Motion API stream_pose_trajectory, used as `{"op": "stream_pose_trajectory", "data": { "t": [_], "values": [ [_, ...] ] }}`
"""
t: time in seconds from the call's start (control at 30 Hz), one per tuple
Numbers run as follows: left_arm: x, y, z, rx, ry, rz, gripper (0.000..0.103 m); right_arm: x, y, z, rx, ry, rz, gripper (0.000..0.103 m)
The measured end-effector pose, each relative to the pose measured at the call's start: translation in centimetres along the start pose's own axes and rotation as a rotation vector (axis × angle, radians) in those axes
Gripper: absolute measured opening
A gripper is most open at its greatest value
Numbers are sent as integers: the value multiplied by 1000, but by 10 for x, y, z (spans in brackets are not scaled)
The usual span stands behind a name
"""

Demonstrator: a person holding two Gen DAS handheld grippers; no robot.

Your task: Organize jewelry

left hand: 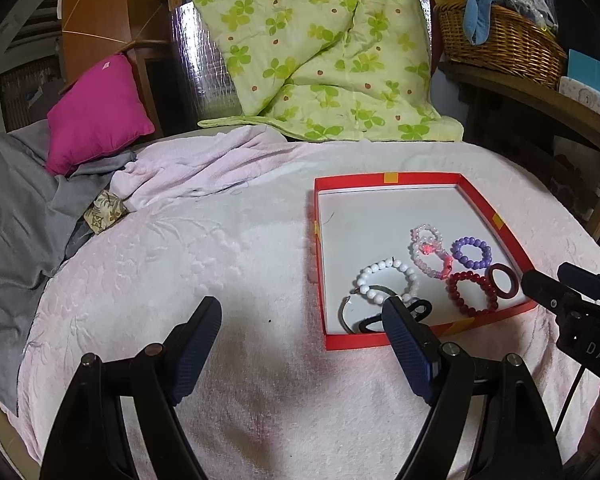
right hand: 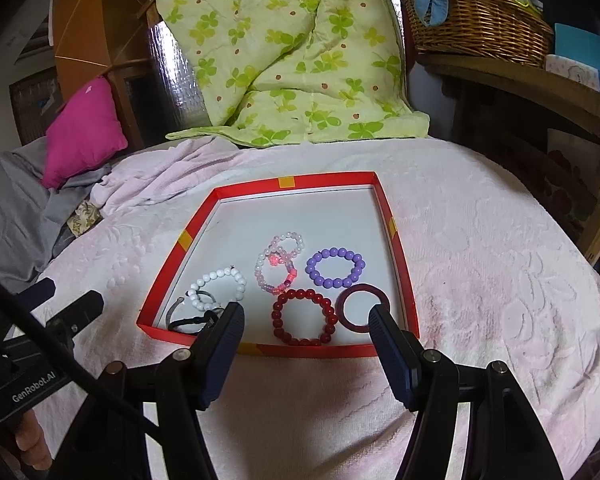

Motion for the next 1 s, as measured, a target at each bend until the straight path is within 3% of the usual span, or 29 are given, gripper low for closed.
{"op": "stream_pose_trajectory", "data": {
  "t": [1.0],
  "values": [
    [1,-1,-4,12,7,4,83,2,-2,-5,6,32,5,68]
  ]
}}
Point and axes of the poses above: each gripper's, at about its wrist camera, not at the fingertips, and x roughly the way its jaws point, y to its left, z to its top, the point moved 4 cm from there along x, roughly the way its jaws point, and after that the axes turned 15 degrees about -y, right-handed, at the moved point
